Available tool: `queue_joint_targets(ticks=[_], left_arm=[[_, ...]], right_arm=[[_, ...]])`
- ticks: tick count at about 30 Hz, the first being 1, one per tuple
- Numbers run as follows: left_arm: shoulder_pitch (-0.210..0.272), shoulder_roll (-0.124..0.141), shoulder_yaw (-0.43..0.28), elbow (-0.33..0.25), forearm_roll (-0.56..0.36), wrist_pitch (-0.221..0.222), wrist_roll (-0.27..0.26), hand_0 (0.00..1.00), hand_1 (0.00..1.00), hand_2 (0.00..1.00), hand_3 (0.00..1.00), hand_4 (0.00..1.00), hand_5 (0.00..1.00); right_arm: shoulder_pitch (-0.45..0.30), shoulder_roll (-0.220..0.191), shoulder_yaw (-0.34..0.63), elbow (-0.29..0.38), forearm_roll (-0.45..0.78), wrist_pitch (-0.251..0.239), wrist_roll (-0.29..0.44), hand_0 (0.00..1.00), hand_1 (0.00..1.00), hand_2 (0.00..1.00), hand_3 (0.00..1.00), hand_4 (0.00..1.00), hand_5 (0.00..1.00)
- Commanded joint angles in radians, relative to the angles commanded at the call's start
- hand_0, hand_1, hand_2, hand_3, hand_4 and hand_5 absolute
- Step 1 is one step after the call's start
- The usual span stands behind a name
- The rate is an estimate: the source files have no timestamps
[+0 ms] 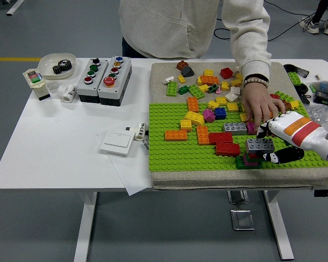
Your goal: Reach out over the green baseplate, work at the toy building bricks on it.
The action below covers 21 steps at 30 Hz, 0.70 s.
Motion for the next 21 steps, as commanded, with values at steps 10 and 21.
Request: queue_joint_targets(ticks=[10, 21], left_arm=[[-0.001, 0.0, 0.001, 0.0, -0.003, 0.0, -0.002, 0.595, 0.724, 0.699, 0.556, 0.582, 0.621], [-0.001, 0.0, 0.001, 0.0, -0.003, 0.0, -0.002, 0.595, 0.723, 0.698, 0.557, 0.582, 0.621]], right_arm=[[0.003, 0.0, 0.002, 0.002, 0.002, 0.001, 0.004, 0.427, 0.514, 0.573, 0.544, 0.776, 0.415], [0.003, -0.001, 0.005, 0.003, -0.001, 0.015, 0.009, 0.427, 0.526, 0.578, 0.553, 0.786, 0.419]])
